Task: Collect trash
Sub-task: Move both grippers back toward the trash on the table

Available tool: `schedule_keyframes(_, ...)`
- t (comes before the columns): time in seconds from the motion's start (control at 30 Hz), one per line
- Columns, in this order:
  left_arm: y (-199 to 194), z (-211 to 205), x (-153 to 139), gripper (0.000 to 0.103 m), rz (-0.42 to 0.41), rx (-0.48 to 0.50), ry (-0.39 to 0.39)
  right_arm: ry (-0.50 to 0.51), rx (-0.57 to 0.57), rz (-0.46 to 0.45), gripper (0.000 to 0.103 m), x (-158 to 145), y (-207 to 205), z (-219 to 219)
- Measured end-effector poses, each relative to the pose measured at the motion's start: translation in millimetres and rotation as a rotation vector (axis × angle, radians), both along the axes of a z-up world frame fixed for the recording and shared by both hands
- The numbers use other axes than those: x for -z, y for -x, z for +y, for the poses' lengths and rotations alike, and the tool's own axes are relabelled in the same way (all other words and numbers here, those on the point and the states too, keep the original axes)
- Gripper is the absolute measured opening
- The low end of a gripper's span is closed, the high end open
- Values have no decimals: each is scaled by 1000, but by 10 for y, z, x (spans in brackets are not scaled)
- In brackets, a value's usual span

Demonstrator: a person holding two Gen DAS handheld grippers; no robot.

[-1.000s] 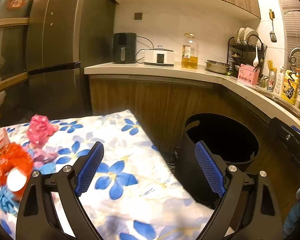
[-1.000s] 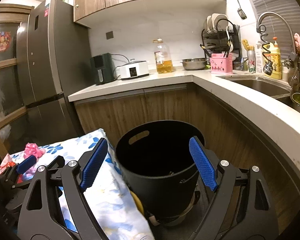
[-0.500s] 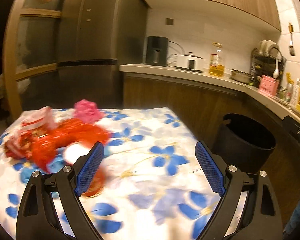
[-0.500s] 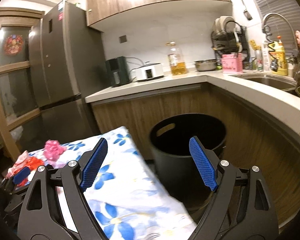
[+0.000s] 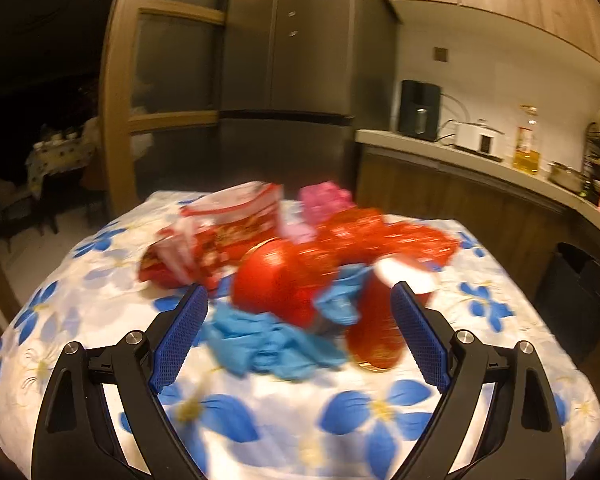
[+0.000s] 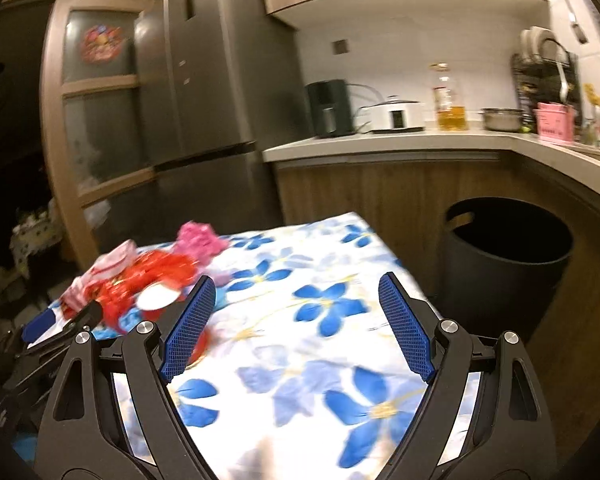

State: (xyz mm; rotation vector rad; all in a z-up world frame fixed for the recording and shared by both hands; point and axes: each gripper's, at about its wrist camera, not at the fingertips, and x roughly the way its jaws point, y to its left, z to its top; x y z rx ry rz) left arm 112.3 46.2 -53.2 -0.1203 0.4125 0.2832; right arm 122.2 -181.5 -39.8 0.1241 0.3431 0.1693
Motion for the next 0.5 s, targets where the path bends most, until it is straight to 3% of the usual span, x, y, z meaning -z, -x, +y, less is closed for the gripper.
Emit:
schedule_keyframes(0.23, -71, 325, 149, 89, 53, -59, 3, 5, -39, 9, 83, 43, -74, 269)
schedule_keyframes(0.5, -291, 420, 333, 88, 163, -37, 49, -3, -61, 9, 82, 35, -217, 419)
